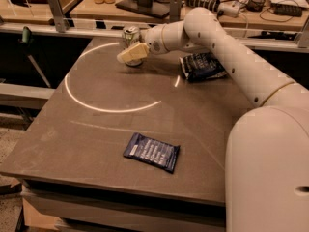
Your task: Move 7up can near rxbar blueberry
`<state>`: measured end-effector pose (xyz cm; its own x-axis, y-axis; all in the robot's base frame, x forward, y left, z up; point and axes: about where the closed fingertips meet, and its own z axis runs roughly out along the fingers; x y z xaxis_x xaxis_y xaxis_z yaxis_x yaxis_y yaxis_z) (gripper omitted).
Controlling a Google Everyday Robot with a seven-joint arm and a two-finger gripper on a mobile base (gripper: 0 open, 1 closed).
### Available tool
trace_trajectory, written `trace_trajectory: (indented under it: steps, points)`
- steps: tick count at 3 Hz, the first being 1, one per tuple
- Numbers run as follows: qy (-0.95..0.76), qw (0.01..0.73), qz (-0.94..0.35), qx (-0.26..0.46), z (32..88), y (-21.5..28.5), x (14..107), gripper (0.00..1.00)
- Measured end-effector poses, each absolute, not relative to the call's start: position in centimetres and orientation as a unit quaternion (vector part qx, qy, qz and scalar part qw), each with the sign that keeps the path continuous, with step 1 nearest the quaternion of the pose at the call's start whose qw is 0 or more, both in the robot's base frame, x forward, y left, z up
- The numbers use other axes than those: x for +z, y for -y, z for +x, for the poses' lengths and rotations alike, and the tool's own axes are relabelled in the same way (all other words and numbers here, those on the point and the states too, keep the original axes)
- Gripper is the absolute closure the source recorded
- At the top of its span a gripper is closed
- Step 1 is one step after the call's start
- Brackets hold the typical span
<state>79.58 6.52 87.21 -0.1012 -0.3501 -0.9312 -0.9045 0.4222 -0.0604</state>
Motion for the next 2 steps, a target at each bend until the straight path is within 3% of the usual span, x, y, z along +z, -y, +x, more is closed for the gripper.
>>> trace_trajectory:
  steps: [1,2]
  points:
    - [-0.664,0.502,-0.470,0.294,79.4,-6.8,88.5,0.46]
    - [-0.655,0.511,-0.472,0.294,78.5,-5.5,89.9,0.69]
